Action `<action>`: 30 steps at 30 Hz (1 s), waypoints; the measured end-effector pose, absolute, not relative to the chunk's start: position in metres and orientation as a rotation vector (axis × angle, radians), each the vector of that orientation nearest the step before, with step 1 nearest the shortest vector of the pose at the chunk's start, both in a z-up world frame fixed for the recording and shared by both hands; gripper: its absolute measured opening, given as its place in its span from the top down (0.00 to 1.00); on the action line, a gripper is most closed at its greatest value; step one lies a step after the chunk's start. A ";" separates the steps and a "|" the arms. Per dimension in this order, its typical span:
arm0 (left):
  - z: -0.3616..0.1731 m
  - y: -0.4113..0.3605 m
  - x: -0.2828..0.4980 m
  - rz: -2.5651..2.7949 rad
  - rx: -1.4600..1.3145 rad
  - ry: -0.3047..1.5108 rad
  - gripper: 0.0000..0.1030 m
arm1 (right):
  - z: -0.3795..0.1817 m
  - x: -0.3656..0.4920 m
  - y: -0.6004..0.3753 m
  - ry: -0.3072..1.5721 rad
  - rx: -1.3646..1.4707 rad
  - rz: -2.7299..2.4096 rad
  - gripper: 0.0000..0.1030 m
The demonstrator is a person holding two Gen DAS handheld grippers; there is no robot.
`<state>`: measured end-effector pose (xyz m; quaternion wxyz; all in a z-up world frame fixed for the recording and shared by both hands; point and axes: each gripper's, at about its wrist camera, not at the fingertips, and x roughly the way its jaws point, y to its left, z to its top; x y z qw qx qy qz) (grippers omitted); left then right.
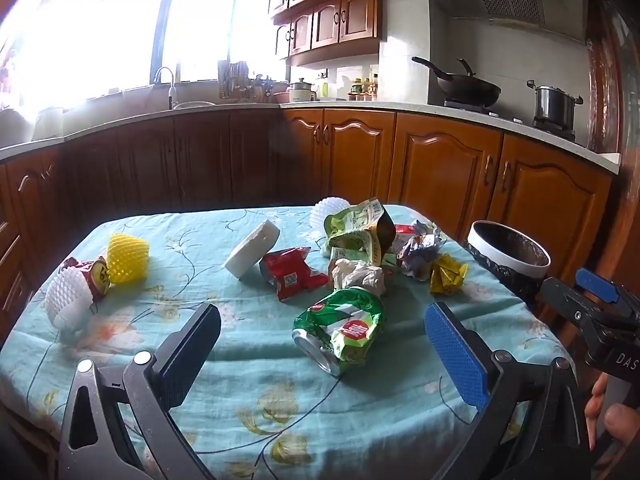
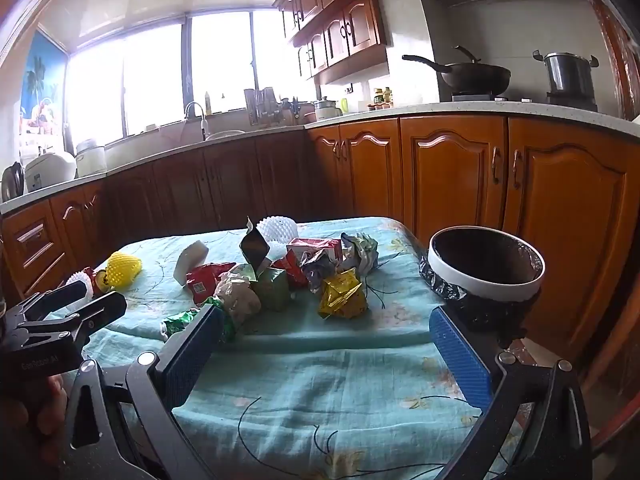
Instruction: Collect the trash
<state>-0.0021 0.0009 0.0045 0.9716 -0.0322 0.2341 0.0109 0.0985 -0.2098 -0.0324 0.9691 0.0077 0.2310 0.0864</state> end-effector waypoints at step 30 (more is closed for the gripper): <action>0.000 -0.001 0.006 0.009 -0.056 0.495 0.01 | -0.036 0.104 -0.214 0.499 0.055 0.185 0.00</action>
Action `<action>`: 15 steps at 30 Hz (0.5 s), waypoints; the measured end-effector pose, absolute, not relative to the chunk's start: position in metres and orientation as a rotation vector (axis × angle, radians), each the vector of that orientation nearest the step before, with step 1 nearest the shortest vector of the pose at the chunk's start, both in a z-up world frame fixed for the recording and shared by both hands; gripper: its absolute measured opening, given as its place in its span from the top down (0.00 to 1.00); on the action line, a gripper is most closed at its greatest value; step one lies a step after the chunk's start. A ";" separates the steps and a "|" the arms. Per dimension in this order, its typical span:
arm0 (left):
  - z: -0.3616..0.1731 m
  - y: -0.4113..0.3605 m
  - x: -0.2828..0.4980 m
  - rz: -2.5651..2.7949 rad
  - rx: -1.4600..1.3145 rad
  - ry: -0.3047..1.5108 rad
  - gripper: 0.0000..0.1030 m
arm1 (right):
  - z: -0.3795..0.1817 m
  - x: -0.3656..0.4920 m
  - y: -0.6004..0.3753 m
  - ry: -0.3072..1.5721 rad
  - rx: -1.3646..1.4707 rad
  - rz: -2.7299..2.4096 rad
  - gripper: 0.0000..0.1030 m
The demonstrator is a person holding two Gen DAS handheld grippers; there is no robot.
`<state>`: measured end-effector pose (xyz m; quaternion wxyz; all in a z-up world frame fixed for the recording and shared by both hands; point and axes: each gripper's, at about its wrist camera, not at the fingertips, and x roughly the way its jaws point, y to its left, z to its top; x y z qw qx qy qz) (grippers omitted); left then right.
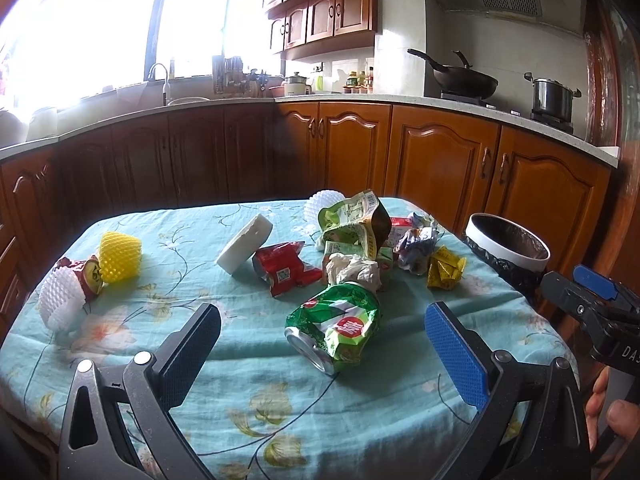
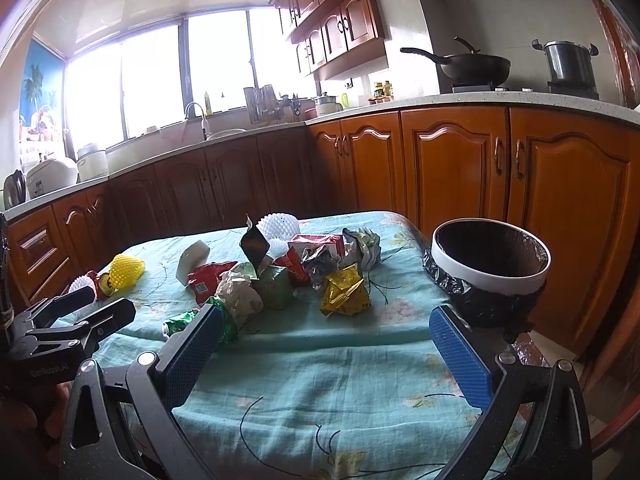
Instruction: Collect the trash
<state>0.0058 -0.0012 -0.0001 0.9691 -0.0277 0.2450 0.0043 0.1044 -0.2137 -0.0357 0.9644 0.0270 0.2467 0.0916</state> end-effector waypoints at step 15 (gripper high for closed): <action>-0.013 0.021 0.034 0.019 -0.142 0.619 0.03 | -0.050 0.130 -0.215 0.551 0.083 0.228 0.00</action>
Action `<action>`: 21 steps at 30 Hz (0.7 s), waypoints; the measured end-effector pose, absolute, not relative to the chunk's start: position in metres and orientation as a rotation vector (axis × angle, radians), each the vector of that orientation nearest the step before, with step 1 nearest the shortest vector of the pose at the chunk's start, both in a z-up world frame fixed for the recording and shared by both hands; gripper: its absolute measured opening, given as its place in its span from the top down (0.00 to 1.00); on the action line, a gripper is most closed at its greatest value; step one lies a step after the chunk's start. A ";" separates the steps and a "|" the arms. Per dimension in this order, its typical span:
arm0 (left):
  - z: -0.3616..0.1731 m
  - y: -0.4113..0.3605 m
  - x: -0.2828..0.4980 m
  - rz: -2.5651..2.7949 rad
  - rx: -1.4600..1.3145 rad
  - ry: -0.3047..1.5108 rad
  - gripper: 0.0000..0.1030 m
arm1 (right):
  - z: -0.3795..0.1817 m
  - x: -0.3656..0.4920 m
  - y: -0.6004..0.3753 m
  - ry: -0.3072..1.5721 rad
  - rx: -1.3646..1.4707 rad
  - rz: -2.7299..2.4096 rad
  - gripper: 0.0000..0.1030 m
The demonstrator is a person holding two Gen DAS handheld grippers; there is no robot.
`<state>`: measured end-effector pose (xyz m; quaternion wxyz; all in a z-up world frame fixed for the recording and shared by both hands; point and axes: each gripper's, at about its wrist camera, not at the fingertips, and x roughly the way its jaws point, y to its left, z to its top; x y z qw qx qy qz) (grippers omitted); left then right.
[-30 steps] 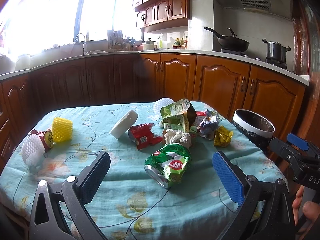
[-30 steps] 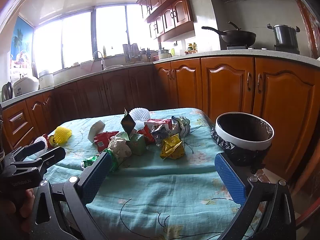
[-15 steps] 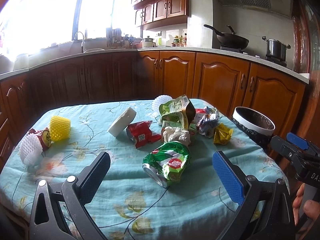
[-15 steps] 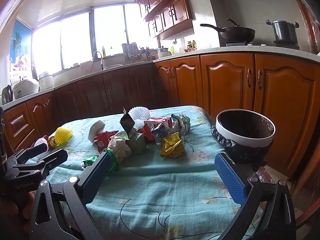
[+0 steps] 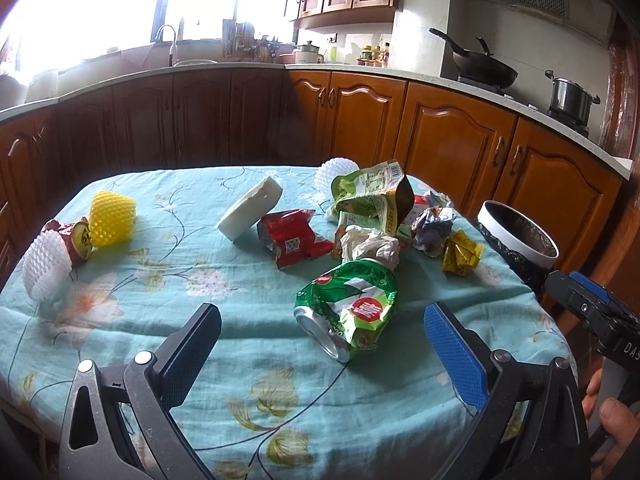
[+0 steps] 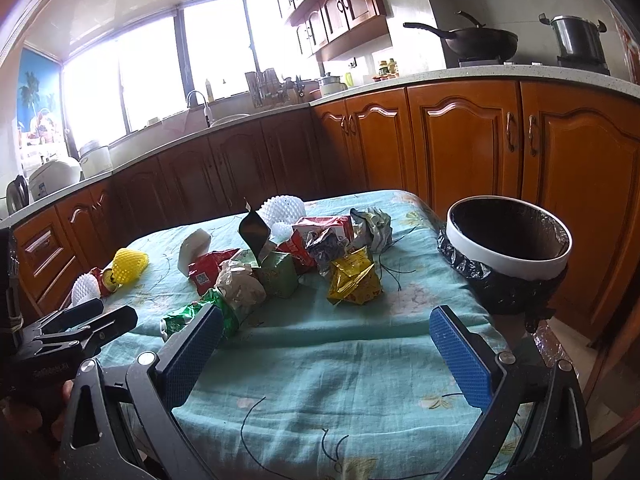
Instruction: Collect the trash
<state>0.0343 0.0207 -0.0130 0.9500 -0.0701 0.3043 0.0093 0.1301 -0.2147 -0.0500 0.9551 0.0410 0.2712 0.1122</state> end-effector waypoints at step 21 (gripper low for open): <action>-0.053 0.044 0.116 -0.031 -0.303 0.875 0.42 | -0.091 0.230 -0.232 0.810 0.139 0.237 0.19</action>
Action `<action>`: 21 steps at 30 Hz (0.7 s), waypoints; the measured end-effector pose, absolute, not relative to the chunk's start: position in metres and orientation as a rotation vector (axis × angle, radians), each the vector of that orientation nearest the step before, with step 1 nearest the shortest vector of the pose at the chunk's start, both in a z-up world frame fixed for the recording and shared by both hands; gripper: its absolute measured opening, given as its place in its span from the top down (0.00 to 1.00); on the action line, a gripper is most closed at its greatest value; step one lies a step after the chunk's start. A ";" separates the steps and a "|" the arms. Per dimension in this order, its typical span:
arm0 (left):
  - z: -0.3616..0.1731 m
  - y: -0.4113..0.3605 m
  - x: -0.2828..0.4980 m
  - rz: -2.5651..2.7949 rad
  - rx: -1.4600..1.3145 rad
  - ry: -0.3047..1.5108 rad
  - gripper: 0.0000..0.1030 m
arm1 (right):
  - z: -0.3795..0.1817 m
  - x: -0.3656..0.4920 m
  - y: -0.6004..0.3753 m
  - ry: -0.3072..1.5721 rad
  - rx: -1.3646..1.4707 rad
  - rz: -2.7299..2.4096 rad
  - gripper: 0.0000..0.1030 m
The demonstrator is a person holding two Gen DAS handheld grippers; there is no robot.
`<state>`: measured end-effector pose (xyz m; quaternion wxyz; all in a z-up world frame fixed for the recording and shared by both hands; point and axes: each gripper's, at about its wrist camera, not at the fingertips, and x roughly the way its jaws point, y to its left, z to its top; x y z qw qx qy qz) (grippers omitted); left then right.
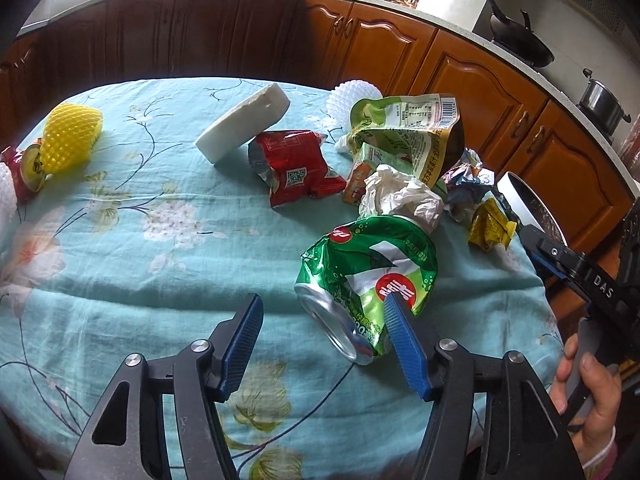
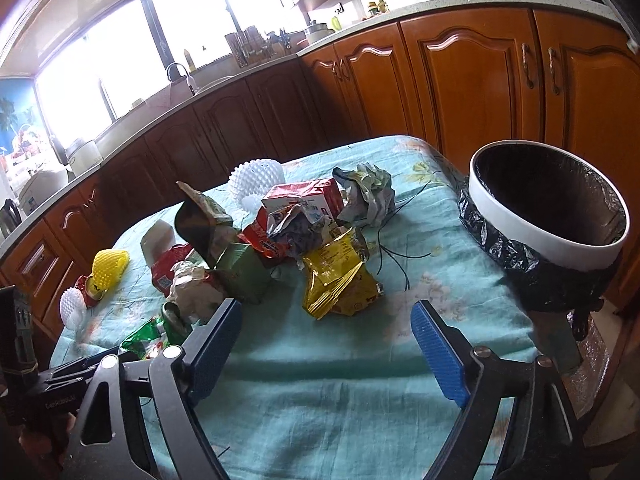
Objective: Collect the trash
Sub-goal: 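Grasp the green soda can with the left gripper while the right gripper grasps the yellow foil wrapper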
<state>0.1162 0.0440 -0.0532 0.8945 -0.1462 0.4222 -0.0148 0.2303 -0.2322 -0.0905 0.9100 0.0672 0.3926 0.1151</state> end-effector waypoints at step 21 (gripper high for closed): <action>-0.038 0.024 0.109 -0.149 -0.235 0.841 0.71 | -0.091 0.233 -0.236 0.843 0.174 0.295 0.72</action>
